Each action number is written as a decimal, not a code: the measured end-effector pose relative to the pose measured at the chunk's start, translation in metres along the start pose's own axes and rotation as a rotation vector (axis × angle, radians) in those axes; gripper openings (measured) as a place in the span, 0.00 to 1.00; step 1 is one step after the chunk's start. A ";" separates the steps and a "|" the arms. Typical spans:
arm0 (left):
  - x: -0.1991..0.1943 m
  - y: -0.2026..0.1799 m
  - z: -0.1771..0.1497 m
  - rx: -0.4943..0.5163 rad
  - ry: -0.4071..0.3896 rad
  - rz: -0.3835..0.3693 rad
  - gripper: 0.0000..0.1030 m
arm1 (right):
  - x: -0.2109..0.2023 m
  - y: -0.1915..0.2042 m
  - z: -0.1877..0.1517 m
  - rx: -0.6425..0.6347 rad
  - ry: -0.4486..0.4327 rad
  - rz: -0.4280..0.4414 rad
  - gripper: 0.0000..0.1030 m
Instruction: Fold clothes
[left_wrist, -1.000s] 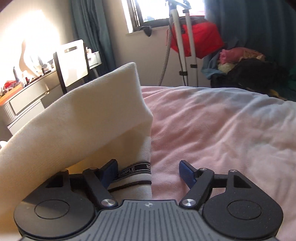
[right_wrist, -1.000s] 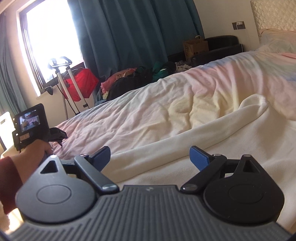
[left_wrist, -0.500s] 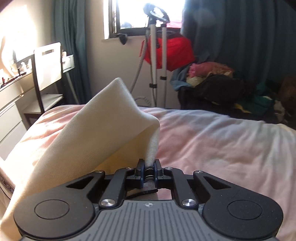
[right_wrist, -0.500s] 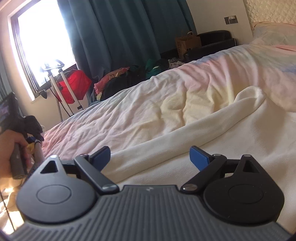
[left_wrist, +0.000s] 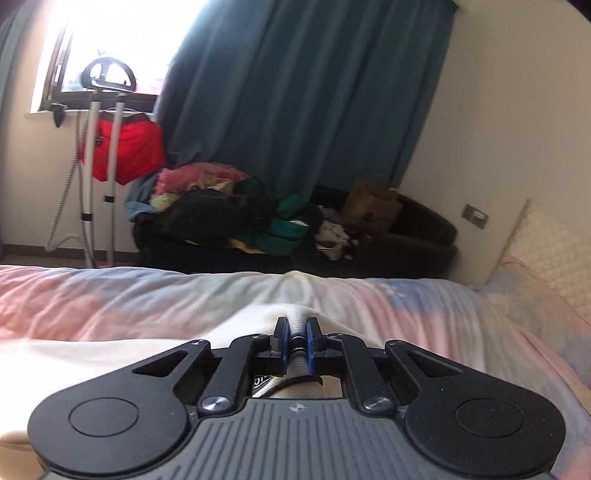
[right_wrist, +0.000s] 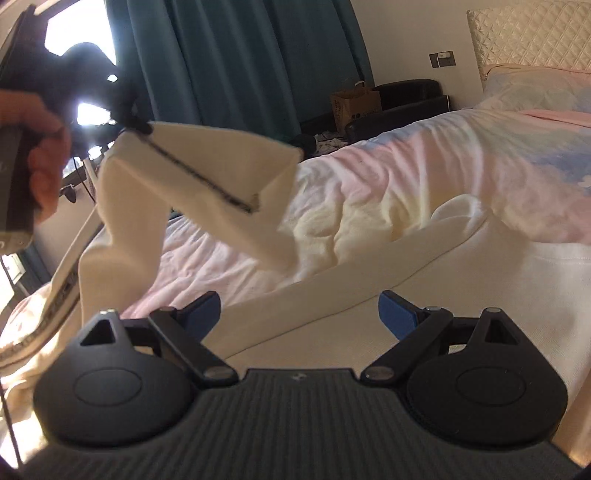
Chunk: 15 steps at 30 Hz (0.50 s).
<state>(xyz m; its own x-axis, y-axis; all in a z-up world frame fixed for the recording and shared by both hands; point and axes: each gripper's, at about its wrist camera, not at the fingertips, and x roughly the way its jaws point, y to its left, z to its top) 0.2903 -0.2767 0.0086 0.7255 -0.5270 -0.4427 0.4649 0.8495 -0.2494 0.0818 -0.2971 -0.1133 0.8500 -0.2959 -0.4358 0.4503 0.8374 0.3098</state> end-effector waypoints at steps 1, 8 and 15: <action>0.010 -0.007 -0.006 0.012 0.007 -0.005 0.10 | 0.002 0.000 -0.001 0.001 0.004 0.002 0.91; 0.070 0.003 -0.055 0.043 0.115 -0.027 0.15 | 0.015 -0.003 -0.007 0.010 0.030 0.015 0.91; 0.033 0.058 -0.075 -0.009 0.174 -0.079 0.56 | 0.023 0.001 -0.011 0.004 0.040 0.045 0.91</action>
<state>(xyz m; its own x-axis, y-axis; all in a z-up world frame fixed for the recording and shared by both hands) 0.3033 -0.2436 -0.0851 0.5877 -0.5803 -0.5638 0.5120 0.8063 -0.2962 0.0986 -0.2982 -0.1322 0.8580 -0.2392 -0.4546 0.4130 0.8475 0.3334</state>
